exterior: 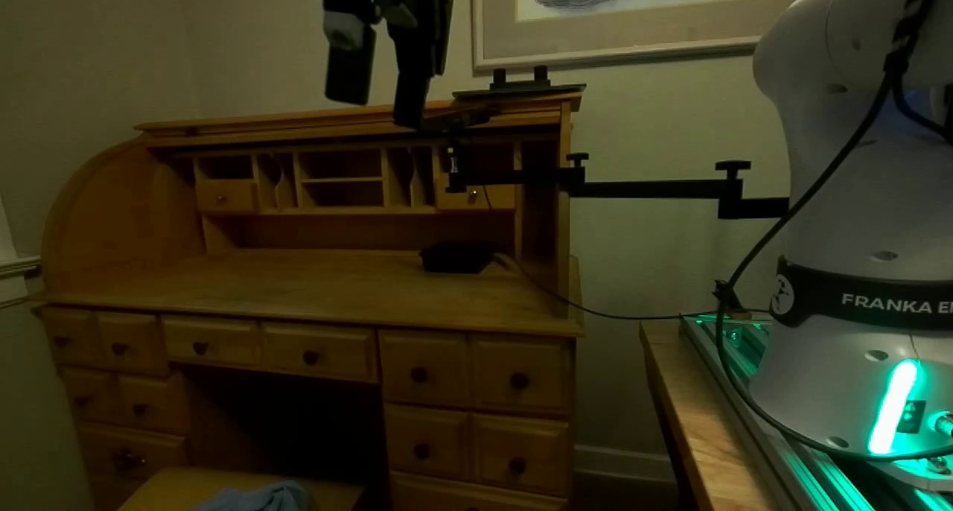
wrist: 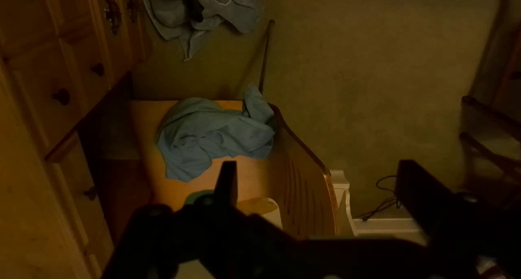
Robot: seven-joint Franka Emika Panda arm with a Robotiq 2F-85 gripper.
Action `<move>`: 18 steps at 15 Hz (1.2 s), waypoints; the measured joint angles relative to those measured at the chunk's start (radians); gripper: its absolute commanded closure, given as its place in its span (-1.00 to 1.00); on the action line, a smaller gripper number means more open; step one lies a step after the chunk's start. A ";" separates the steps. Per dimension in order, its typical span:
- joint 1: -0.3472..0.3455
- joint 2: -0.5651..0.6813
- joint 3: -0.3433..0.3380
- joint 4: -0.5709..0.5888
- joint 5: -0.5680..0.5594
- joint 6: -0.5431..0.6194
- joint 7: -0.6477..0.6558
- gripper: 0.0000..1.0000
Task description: Open the topmost drawer on the right.
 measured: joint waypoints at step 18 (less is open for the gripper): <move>-0.072 0.028 0.019 0.000 -0.034 -0.099 0.133 -1.00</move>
